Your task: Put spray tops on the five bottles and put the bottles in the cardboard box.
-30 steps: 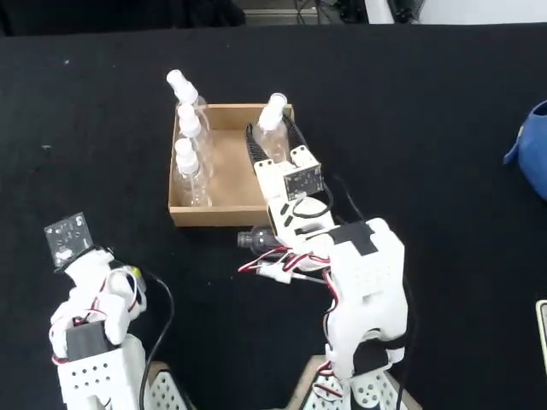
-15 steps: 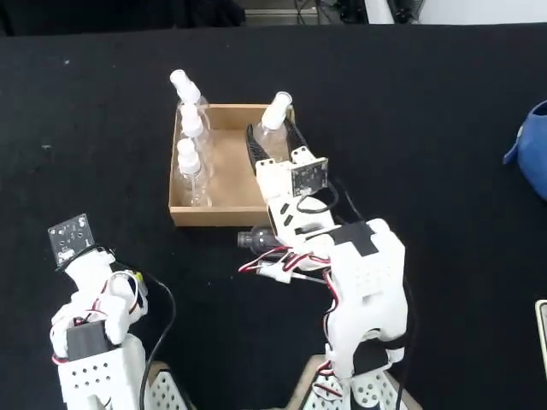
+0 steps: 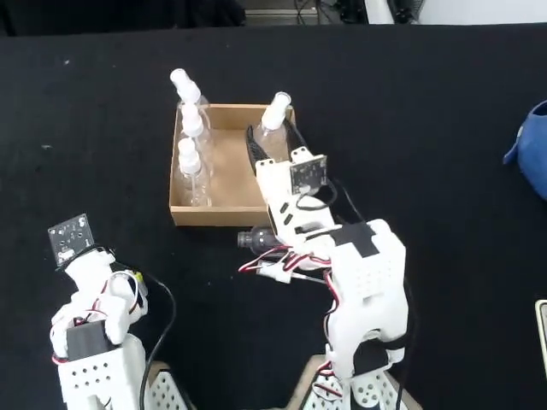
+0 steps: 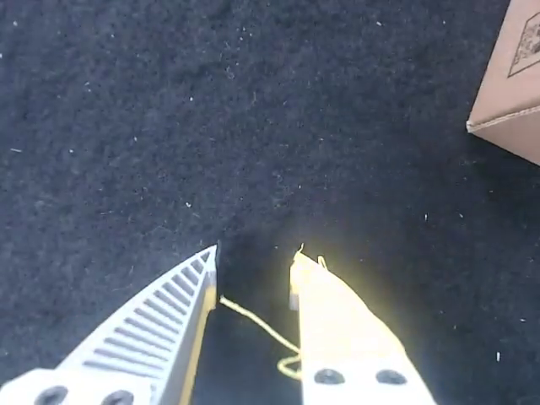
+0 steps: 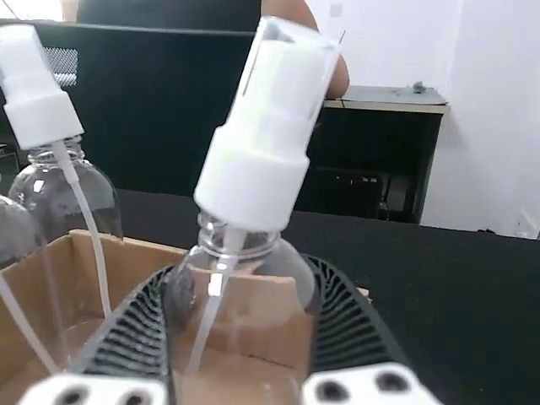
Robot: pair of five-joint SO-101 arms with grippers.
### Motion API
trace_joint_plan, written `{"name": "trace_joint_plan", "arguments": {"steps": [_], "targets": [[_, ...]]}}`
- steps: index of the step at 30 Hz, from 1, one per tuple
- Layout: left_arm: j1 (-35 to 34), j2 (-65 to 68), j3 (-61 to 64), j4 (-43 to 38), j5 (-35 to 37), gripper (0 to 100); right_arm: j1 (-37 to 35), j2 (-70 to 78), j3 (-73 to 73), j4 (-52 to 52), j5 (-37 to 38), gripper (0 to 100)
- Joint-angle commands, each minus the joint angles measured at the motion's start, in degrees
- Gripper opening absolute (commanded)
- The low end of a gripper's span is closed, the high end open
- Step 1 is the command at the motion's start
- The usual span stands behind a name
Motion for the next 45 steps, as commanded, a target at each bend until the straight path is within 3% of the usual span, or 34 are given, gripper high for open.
{"name": "trace_joint_plan", "arguments": {"steps": [1,6,32,38,45], "targets": [[0.31,-0.97,1.27,1.14,-0.53,3,-1.23,-0.57,-3.12,2.73,-0.44,4.7],[0.31,-0.97,1.27,1.14,-0.53,3,-1.32,-0.48,-2.95,2.81,-0.70,13.7],[0.31,-0.97,1.27,1.14,-0.53,3,-2.73,-1.89,-0.48,0.44,-0.26,14.7],[0.31,-0.97,1.27,1.14,-0.53,3,-2.81,-1.63,-0.40,0.79,-0.44,31.1],[0.31,-0.97,1.27,1.14,-0.53,3,-3.25,-1.89,-0.40,0.35,-0.44,29.5]]}}
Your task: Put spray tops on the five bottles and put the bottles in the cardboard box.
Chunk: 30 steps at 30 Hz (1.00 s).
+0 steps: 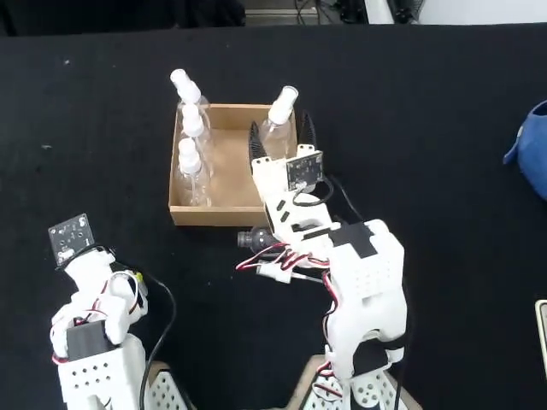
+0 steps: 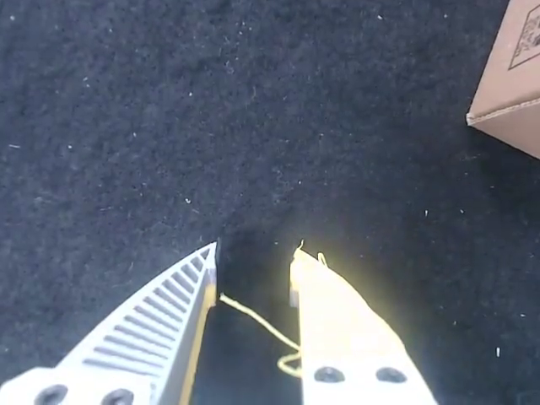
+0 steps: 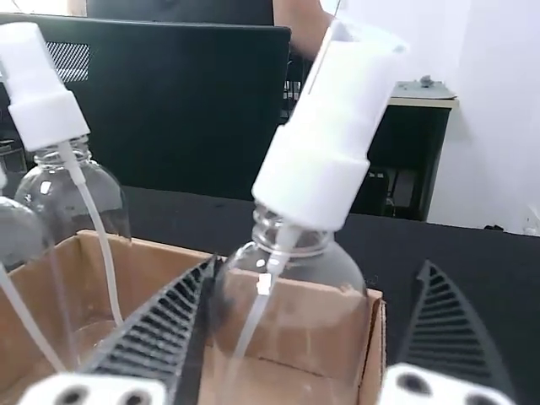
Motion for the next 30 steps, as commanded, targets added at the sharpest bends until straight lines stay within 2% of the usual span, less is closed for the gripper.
{"name": "trace_joint_plan", "arguments": {"steps": [1,21,30], "targets": [[0.40,-0.97,1.27,1.05,-0.53,3,-2.37,-1.89,0.57,-1.05,-0.18,29.5],[0.40,-0.97,1.27,1.05,-0.53,3,-2.11,-13.85,7.08,-0.62,-0.62,29.4],[0.40,-0.97,1.27,1.05,-0.53,3,-1.93,-25.45,17.45,-0.62,-0.53,29.3]]}}
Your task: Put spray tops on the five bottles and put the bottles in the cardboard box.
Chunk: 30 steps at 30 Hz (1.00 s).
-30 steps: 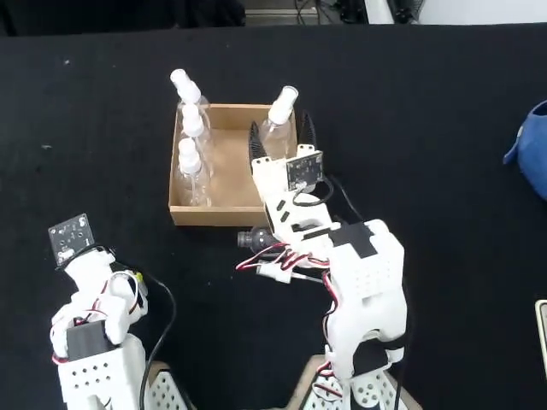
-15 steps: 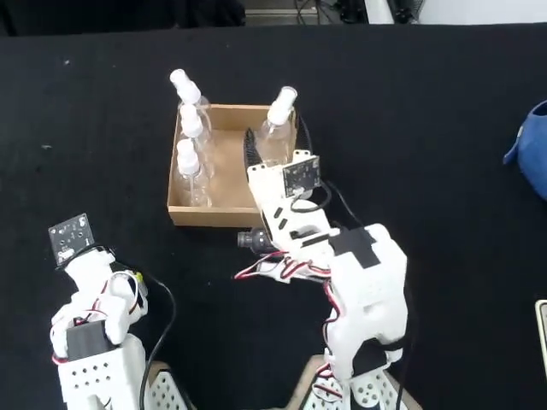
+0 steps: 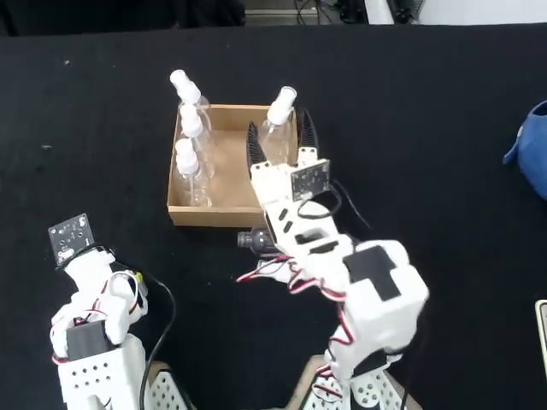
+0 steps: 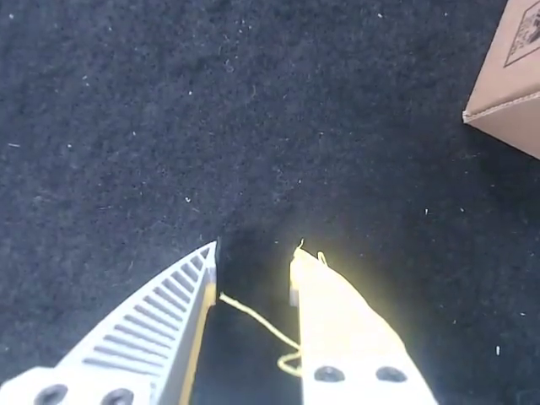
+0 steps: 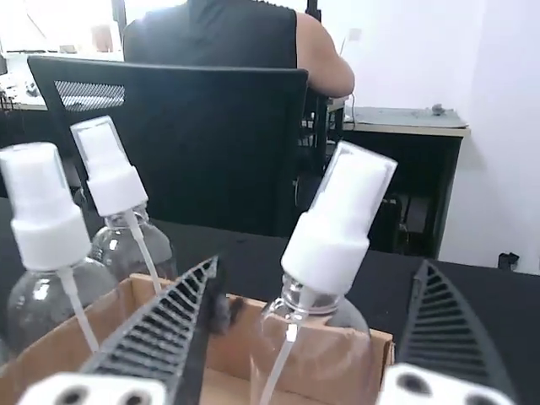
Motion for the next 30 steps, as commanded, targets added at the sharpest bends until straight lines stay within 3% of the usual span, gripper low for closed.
{"name": "trace_joint_plan", "arguments": {"steps": [1,4,8,11,13,18,22,24,26,30], "targets": [[0.40,-0.97,1.27,1.05,-0.53,3,-0.53,-8.48,4.62,-0.62,-0.26,29.3],[0.40,-0.97,1.27,1.05,-0.53,3,-0.53,-14.02,9.27,-0.53,-0.26,25.9],[0.40,-0.97,1.27,1.05,-0.53,3,-0.53,-20.97,14.99,-0.53,-0.26,0.9],[0.40,-0.97,1.27,1.05,-0.53,3,-0.53,-24.48,18.68,0.97,-0.35,7.0],[0.40,-0.97,1.27,1.05,-0.53,3,-0.53,-26.33,19.47,5.45,-0.35,5.4],[0.40,-0.97,1.27,1.05,-0.53,3,-0.88,-32.84,14.11,31.47,-1.14,1.1],[0.40,-0.97,1.27,1.05,-0.53,3,-0.53,-39.08,4.62,59.16,-12.48,1.0],[0.40,-0.97,1.27,1.05,-0.53,3,-0.35,-41.01,0.13,70.24,-14.59,1.1],[0.40,-0.97,1.27,1.05,-0.53,3,0.00,-41.27,-3.21,76.57,-14.77,1.1],[0.40,-0.97,1.27,1.05,-0.53,3,1.41,-37.41,-5.93,77.36,-14.86,1.0]]}}
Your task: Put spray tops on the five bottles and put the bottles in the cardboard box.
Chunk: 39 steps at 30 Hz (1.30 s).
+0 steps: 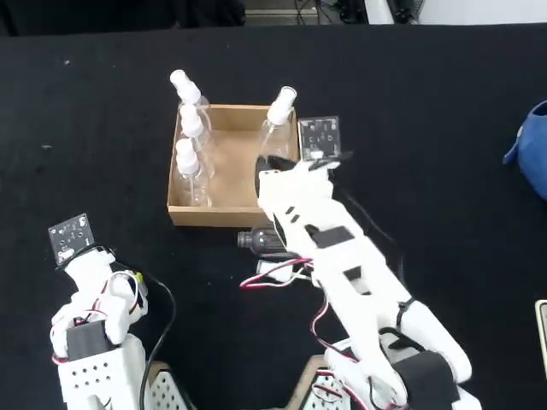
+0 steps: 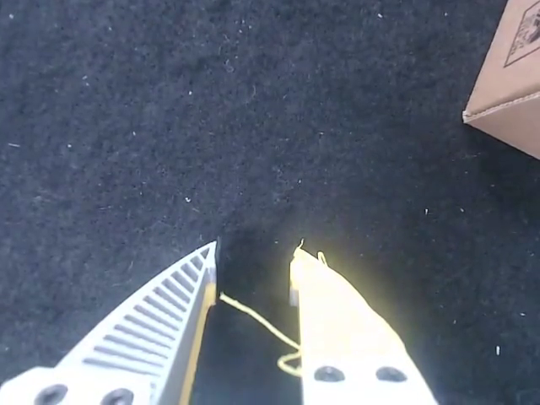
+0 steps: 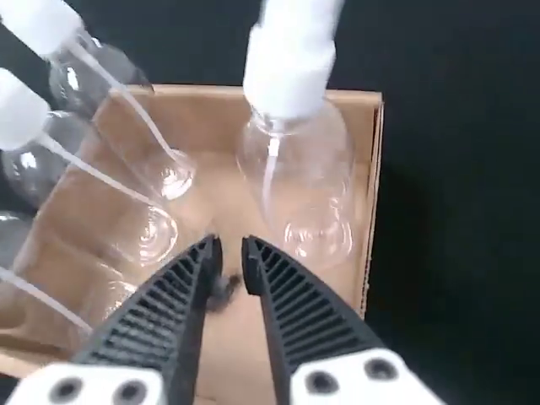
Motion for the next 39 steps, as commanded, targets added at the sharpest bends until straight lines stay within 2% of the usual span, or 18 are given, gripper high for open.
{"name": "trace_joint_plan", "arguments": {"steps": [1,7,16,24,39], "targets": [[0.40,-0.97,1.27,0.97,-0.53,3,1.67,2.33,-6.02,1.76,-0.62,1.0],[0.40,-0.97,1.27,0.97,-0.53,3,1.85,10.86,-11.47,1.93,-0.62,1.0],[0.40,-0.97,1.27,0.97,-0.53,3,2.11,14.73,-12.79,1.58,-0.18,1.0],[0.40,-0.97,1.27,0.97,-0.53,3,5.10,22.55,-18.86,1.85,-0.18,1.0],[0.40,-0.97,1.27,0.97,-0.53,3,4.92,24.04,-21.05,1.49,-0.18,1.1]]}}
